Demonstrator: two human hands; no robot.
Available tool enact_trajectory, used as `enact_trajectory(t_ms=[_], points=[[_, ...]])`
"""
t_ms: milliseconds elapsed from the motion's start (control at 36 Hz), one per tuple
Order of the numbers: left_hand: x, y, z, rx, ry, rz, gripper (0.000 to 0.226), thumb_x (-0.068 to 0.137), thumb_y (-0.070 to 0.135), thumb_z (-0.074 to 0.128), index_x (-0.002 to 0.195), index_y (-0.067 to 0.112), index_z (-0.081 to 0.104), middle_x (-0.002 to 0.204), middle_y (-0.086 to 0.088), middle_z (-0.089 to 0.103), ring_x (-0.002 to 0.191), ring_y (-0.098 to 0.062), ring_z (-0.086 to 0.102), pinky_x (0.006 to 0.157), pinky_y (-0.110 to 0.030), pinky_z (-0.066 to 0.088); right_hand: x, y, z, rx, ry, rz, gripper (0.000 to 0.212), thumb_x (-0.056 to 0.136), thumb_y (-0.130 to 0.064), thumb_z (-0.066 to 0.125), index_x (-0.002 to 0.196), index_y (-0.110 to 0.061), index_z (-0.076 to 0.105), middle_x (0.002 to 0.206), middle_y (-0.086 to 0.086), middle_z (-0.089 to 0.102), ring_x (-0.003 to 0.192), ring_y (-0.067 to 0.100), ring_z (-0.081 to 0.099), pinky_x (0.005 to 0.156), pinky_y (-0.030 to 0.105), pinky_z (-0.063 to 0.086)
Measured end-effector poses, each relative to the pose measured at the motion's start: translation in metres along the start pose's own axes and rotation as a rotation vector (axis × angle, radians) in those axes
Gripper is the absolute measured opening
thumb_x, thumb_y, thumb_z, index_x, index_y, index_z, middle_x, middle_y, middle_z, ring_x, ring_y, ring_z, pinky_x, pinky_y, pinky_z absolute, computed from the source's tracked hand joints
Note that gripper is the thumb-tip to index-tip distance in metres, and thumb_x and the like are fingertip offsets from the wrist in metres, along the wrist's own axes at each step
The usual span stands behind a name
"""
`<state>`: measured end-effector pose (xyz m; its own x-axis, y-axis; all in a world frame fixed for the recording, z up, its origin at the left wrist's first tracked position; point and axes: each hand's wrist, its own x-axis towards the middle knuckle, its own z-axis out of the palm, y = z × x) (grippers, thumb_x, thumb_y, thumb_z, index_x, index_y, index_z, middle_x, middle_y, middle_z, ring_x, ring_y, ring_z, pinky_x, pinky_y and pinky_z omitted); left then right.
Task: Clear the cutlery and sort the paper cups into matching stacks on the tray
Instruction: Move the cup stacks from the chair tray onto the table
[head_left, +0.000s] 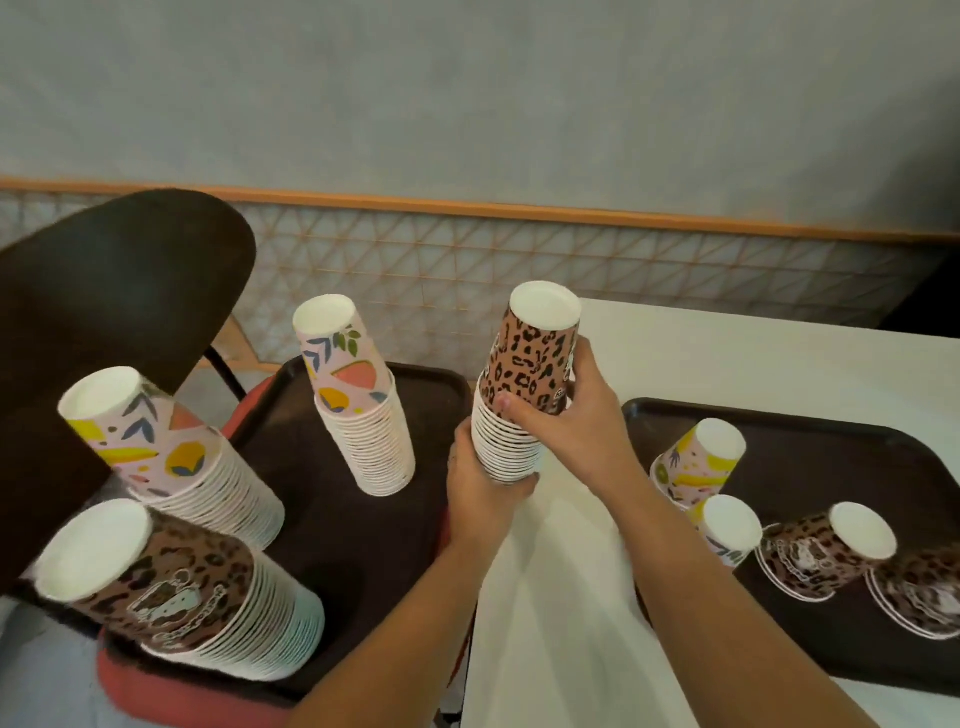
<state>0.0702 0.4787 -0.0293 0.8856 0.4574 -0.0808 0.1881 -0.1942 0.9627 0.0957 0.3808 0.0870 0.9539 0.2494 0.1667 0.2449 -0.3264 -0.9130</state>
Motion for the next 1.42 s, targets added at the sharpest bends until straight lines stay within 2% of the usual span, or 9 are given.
enact_trajectory(t_ms=[167,389,500,639,722,833,1000,1111,1417], points=[[0.02,0.012,0.048,-0.035,-0.111,0.041,0.092,0.061,0.01,0.086,0.137,0.022,0.036,0.128,0.014,0.046,0.117,-0.006,0.047,0.1,-0.028,0.042,0.026,0.032,-0.032,-0.007,0.099,0.038,0.072,0.069,-0.031,0.079,0.129,-0.025,0.04,0.115,-0.014,0.055,0.104,0.003,0.054,0.087,0.018,0.045],[0.039,0.007,0.09,-0.073,-0.183,-0.047,0.085,0.045,0.032,0.085,0.119,0.04,0.044,0.118,0.011,0.059,0.108,-0.015,0.059,0.088,-0.047,0.054,0.044,0.069,-0.053,0.013,0.151,0.09,0.073,0.07,-0.03,0.079,0.13,-0.024,0.039,0.113,-0.016,0.052,0.104,0.002,0.052,0.082,0.012,0.042],[0.038,0.011,0.095,0.015,-0.188,0.039,0.083,0.06,0.003,0.085,0.13,0.016,0.042,0.117,0.0,0.059,0.106,-0.018,0.059,0.091,-0.036,0.049,0.045,0.077,-0.057,-0.008,0.166,0.078,0.075,0.07,-0.031,0.078,0.131,-0.026,0.037,0.112,-0.021,0.048,0.104,-0.001,0.048,0.083,0.01,0.039],[0.034,0.014,0.095,0.072,-0.2,0.028,0.088,0.063,0.004,0.084,0.136,0.013,0.036,0.124,0.001,0.054,0.11,-0.013,0.054,0.091,-0.029,0.045,0.044,0.079,-0.057,-0.02,0.17,0.062,0.076,0.071,-0.031,0.078,0.133,-0.025,0.035,0.11,-0.026,0.044,0.103,-0.004,0.045,0.078,0.002,0.035],[0.028,0.013,0.09,0.147,-0.192,0.024,0.093,0.064,0.013,0.084,0.14,0.016,0.03,0.135,-0.007,0.049,0.122,-0.023,0.051,0.1,-0.038,0.045,0.041,0.079,-0.056,-0.037,0.177,0.038,0.079,0.071,-0.031,0.078,0.136,-0.025,0.033,0.115,-0.024,0.043,0.107,-0.004,0.044,0.079,0.002,0.035],[0.011,0.02,0.077,0.238,-0.187,0.042,0.099,0.07,0.022,0.081,0.147,0.017,0.018,0.151,-0.002,0.027,0.139,-0.018,0.029,0.109,-0.028,0.031,0.03,0.073,-0.054,-0.055,0.254,-0.002,0.092,0.069,-0.034,0.079,0.142,-0.024,0.024,0.141,-0.006,0.035,0.125,0.0,0.033,0.085,-0.003,0.029],[-0.029,0.025,0.046,0.406,-0.081,0.193,0.079,0.08,0.022,0.072,0.143,0.009,0.026,0.148,-0.006,0.032,0.136,-0.019,0.03,0.106,-0.014,0.018,0.003,0.053,-0.044,-0.21,0.467,-0.162,0.089,0.07,-0.038,0.078,0.141,-0.014,0.029,0.146,0.011,0.024,0.137,0.018,0.023,0.108,0.03,0.032],[-0.058,0.032,0.018,0.431,-0.041,0.343,0.068,0.083,0.023,0.067,0.14,0.017,0.031,0.145,0.001,0.035,0.134,-0.014,0.029,0.107,-0.016,0.019,-0.02,0.031,-0.031,-0.199,0.506,-0.244,0.074,0.074,-0.041,0.068,0.135,-0.009,0.04,0.143,0.013,0.028,0.135,0.014,0.024,0.108,0.014,0.025],[-0.124,0.072,-0.095,0.341,0.166,0.741,0.049,0.081,0.008,0.056,0.124,0.024,0.04,0.128,0.005,0.042,0.12,-0.011,0.037,0.105,-0.012,0.023,-0.086,-0.037,0.024,-0.054,0.444,-0.348,0.032,0.083,-0.022,0.059,0.114,-0.015,0.057,0.117,-0.004,0.049,0.114,0.009,0.048,0.098,0.031,0.043]])
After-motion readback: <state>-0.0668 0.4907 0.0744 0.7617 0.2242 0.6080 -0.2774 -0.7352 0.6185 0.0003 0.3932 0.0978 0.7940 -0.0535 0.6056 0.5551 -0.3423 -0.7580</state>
